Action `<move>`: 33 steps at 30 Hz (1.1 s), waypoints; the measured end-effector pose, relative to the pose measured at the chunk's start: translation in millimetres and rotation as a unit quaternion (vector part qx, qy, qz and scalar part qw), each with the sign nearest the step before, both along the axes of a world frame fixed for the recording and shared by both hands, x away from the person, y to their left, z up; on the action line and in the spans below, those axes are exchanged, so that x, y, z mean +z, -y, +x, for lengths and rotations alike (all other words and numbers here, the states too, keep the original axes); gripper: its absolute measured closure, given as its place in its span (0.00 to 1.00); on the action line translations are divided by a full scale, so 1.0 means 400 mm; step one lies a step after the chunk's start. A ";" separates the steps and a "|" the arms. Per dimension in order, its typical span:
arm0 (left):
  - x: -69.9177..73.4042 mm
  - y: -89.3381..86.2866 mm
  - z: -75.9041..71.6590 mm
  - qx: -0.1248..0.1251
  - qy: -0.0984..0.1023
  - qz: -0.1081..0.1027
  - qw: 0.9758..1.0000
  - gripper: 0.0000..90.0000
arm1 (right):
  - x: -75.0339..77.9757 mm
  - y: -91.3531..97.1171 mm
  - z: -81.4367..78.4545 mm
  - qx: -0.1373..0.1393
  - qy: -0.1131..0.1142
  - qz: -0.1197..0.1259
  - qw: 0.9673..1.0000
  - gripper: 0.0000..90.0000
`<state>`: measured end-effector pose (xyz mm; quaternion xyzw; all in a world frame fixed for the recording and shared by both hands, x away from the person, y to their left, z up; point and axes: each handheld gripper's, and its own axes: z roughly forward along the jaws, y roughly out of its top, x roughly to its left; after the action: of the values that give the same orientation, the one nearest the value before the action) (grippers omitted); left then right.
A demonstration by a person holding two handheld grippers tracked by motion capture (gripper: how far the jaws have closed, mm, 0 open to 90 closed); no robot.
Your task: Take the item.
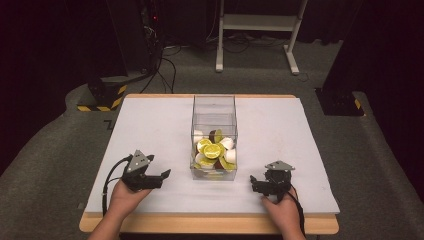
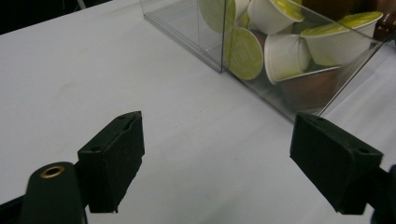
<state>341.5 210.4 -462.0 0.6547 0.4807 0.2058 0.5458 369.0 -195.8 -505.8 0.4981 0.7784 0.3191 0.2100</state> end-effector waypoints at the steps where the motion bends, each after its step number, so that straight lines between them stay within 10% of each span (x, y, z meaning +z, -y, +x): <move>1: 0.002 0.004 0.001 -0.001 0.001 -0.004 1.000 0.20 | 0.000 0.000 0.000 0.000 0.000 0.000 1.000 0.11; 33: 0.064 0.146 0.033 -0.055 0.015 -0.032 0.998 0.21 | 0.000 0.000 0.000 0.001 0.000 0.000 1.000 0.11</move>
<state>354.5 152.0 -436.4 0.6588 0.4423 0.1700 0.5843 369.0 -195.9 -505.7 0.4976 0.7788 0.3189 0.2101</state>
